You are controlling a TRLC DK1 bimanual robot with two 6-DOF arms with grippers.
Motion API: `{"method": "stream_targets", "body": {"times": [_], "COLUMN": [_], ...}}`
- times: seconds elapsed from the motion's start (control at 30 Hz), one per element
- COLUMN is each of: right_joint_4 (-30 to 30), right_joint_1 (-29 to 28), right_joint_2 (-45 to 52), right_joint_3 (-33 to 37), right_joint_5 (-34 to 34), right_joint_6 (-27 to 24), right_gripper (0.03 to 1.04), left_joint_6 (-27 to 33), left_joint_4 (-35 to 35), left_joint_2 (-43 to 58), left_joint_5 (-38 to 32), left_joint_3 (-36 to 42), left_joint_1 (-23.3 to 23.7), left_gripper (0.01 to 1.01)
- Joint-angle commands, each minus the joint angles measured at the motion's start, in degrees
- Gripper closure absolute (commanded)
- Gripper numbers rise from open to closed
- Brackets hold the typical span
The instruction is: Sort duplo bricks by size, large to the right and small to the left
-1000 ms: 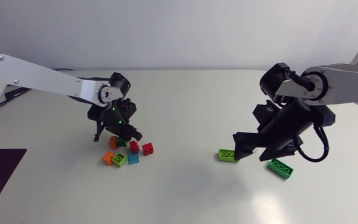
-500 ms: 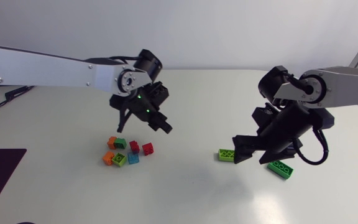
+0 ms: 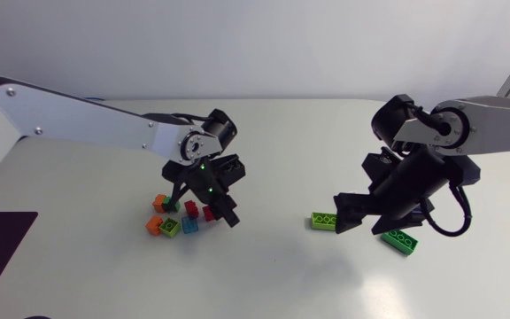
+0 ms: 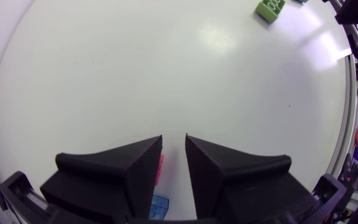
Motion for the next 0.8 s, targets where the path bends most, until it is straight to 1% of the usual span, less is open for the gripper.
{"method": "stream_targets", "body": {"times": [0.0, 0.23, 0.37, 0.47, 0.57, 0.63, 0.7, 0.77], "right_joint_4": [-0.04, -0.04, 0.05, 0.05, 0.05, 0.57, 0.66, 0.75], "right_joint_1": [0.44, 0.44, 0.53, 0.62, 0.62, 0.7, 1.58, 3.34], "right_joint_2": [-0.64, -0.99, -0.99, -0.82, -0.73, -0.03, 2.43, 5.6], "right_joint_3": [-1.58, -1.93, -1.84, -1.75, -1.58, -1.14, 0.53, 3.17], "right_joint_5": [-0.27, -0.27, -0.27, -0.27, -0.27, -0.27, -0.27, -0.27], "right_joint_6": [0.99, 1.08, 1.08, 1.08, 0.99, 0.9, 0.99, 1.17], "right_gripper": [0.07, 0.07, 0.07, 0.07, 0.07, 0.07, 0.07, 0.1], "left_joint_6": [2.75, 5.65, 6.97, 7.15, 6.44, 4.77, 3.37, 1.96], "left_joint_4": [-0.63, -0.54, -0.54, -0.63, -0.81, -1.16, -1.77, -1.95], "left_joint_2": [-1.52, -1.79, -2.93, -4.16, -6.71, -9.08, -11.54, -13.83], "left_joint_5": [0.89, 1.33, 1.59, 1.95, 2.3, 2.3, 2.91, 3.79], "left_joint_3": [-3.27, -5.56, -7.05, -7.67, -7.14, -6.08, -5.03, -4.59], "left_joint_1": [0.86, 4.99, 6.66, 7.01, 6.22, 5.51, 5.34, 5.6], "left_gripper": [0.743, 0.741, 0.741, 0.741, 0.739, 0.733, 0.725, 0.728]}}
